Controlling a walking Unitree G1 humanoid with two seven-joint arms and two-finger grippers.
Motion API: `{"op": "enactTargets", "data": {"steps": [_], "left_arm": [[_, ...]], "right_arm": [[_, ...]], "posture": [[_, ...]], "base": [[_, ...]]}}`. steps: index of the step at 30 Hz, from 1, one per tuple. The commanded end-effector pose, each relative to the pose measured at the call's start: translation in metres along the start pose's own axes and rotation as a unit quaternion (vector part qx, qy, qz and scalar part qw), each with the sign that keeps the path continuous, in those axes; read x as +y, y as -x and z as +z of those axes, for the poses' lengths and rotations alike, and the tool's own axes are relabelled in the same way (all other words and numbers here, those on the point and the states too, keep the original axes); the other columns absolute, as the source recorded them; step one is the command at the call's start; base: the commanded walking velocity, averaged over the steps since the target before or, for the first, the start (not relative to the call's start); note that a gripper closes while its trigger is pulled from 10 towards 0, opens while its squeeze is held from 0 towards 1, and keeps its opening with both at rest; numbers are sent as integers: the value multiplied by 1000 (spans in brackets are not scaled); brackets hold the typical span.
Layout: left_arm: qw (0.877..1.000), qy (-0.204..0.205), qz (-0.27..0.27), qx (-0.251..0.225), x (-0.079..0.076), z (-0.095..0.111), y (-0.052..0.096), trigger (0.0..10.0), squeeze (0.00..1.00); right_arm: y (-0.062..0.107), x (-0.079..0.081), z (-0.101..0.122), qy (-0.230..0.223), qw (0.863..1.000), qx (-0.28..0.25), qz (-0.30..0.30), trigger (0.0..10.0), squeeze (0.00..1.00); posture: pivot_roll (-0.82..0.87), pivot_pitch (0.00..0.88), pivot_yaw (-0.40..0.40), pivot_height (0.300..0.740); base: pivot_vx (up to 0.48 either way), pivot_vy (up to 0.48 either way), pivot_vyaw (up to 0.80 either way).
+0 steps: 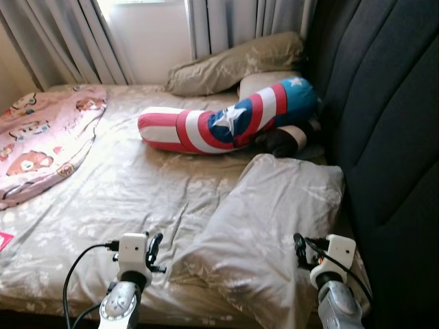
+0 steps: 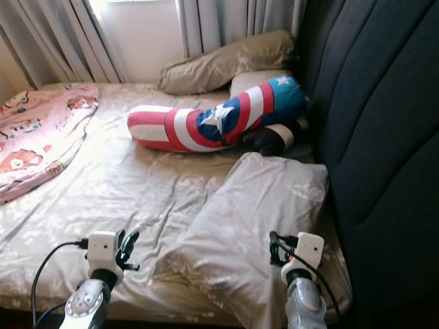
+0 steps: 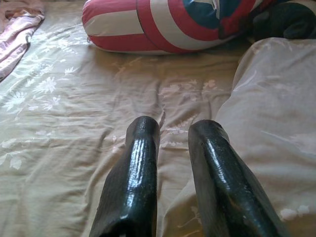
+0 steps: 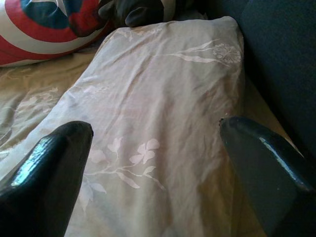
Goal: Clean up the room
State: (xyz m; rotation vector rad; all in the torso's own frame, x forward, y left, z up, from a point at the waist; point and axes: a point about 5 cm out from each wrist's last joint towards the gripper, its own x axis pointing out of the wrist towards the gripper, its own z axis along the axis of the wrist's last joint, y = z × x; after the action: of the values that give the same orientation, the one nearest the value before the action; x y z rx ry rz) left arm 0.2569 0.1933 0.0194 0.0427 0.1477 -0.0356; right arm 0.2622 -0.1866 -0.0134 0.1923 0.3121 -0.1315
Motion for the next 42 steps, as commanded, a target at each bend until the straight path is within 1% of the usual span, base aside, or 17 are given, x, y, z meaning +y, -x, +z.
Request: {"op": "enactTargets", "data": {"steps": [1, 8, 20, 26, 28, 29, 30, 31, 33, 34, 35, 39, 42], "left_arm": [[1000, -1, 4, 0, 5, 2, 1, 10000, 0], [1000, -3, 5, -5, 8, 7, -1, 10000, 0], [1000, 1, -6, -3, 4, 9, -2, 10000, 0], [1000, 1, -5, -4, 5, 10, -2, 10000, 0], [1000, 1, -5, -3, 5, 10, -2, 10000, 0], [1000, 1, -5, -3, 5, 10, -2, 10000, 0], [1000, 1, -5, -2, 5, 10, -1, 10000, 0], [1000, 1, -5, -3, 6, 10, -1, 10000, 0], [1000, 1, -5, -3, 6, 10, -1, 10000, 0], [1000, 0, -5, -3, 8, 11, 0, 10000, 0], [1000, 0, -5, -4, 8, 11, 0, 10000, 0], [1000, -3, -6, -7, 11, 15, -1, 10000, 0], [1000, -8, -9, -13, 14, 21, -2, 10000, 0]], "right_arm": [[0, 3, 1, -1, 1000, -4, 3, 10000, 0], [-1, 3, 2, -1, 1000, -2, 2, 10000, 0], [1, 0, -4, -10, 1000, 18, -12, 10000, 0], [3, -6, -12, -14, 998, 49, -32, 10000, 0], [5, -10, -20, -14, 995, 83, -44, 10000, 0], [6, -11, -22, -13, 995, 89, -46, 10000, 0], [6, -12, -24, -7, 994, 98, -50, 10000, 259], [8, -15, -27, -8, 992, 111, -61, 10000, 1000], [9, -16, -29, -13, 991, 117, -67, 10000, 1000], [11, -21, -34, -23, 986, 139, -85, 10000, 1000], [12, -22, -35, -27, 984, 148, -93, 10000, 1000], [14, -24, -40, -38, 980, 170, -99, 10000, 1000], [16, -26, -43, -50, 975, 184, -115, 10000, 1000]], "posture": [[7, 0, 40, 732], [8, 0, 40, 732], [11, 0, 39, 732], [15, 0, 35, 732], [21, 0, 35, 732], [21, 0, 35, 732], [23, 0, 36, 732], [26, 0, 37, 732], [28, 0, 37, 732], [31, 0, 41, 732], [33, 0, 44, 732], [46, 0, 56, 732], [55, 0, 69, 732]], "base": [[255, 0, 0], [252, 0, 0], [0, 0, 0], [0, 0, 0], [0, 0, 0], [0, 0, 0], [0, 0, 0], [0, 0, 0], [0, 0, 0], [0, 0, 0], [0, 0, 0], [0, 0, 0], [0, 0, 0]]}}
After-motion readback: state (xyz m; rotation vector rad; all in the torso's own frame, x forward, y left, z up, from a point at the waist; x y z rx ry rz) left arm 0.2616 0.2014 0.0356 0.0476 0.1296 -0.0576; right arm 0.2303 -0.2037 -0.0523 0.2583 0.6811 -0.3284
